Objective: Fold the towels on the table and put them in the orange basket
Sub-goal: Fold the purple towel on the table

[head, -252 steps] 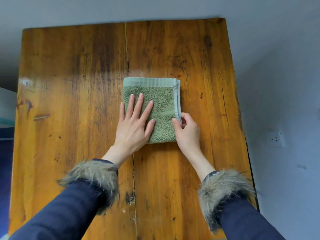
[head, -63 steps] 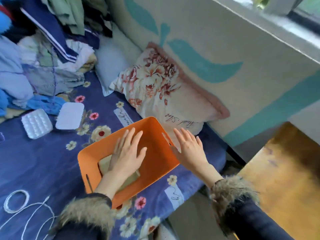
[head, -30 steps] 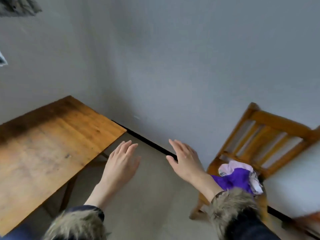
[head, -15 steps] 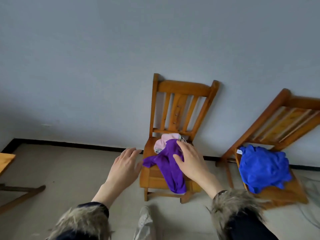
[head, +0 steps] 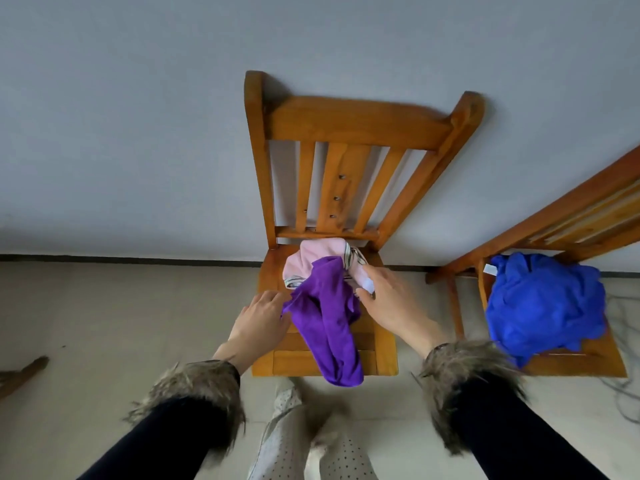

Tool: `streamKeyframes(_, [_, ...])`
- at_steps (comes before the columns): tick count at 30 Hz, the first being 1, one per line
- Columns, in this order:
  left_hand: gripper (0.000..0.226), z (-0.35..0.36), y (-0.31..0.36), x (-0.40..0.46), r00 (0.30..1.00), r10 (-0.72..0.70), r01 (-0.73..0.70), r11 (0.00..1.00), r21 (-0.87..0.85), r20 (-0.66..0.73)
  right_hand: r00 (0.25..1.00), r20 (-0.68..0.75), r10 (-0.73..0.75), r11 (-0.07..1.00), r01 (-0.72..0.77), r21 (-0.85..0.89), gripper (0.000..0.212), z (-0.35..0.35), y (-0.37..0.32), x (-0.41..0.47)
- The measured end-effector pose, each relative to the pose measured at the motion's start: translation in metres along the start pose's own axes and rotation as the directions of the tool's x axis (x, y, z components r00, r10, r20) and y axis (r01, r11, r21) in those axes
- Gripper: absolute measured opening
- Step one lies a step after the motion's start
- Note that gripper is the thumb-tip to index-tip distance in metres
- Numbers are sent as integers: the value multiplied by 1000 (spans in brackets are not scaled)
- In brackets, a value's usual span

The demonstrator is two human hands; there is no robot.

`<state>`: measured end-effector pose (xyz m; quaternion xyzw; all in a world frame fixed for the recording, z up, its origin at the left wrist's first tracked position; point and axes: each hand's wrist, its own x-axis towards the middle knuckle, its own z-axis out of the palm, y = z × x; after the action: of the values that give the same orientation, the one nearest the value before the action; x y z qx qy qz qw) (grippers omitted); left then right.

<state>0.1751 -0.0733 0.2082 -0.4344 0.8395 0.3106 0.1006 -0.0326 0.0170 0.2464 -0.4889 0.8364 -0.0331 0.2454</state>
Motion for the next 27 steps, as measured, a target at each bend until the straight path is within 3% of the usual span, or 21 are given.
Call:
streamKeyframes(6, [38, 74, -24, 52, 994, -108, 109, 993, -33, 20, 981, 160, -113, 993, 116, -5, 52, 66, 28, 67])
streamKeyframes(11, [57, 136, -49, 99, 968, -202, 196, 979, 52, 147, 937, 193, -292, 948, 311, -76, 48, 123, 45, 110])
streamKeyframes(15, [62, 167, -55, 134, 964, -247, 246, 969, 30, 101, 909, 249, -333, 930, 361, -74, 52, 168, 54, 121])
streamKeyframes(18, [48, 181, -61, 155, 961, -276, 275, 961, 36, 14, 920, 225, -322, 938, 342, -58, 50, 188, 64, 122])
streamKeyframes(20, [28, 186, -64, 158, 953, -298, 292, 953, -82, -59, 933, 166, -319, 940, 334, -74, 47, 195, 69, 120])
streamKeyframes(23, [13, 181, -59, 145, 955, -259, 205, 931, -302, -149, 956, 54, -288, 956, 290, -36, 37, 193, 67, 113])
streamKeyframes(25, [11, 172, -51, 125, 975, -145, 75, 929, -363, -168, 963, -30, -267, 963, 267, 19, 36, 188, 60, 110])
streamKeyframes(27, [8, 166, -44, 100, 987, -7, -53, 928, -368, -159, 976, 1, -218, 970, 216, 110, 38, 183, 48, 108])
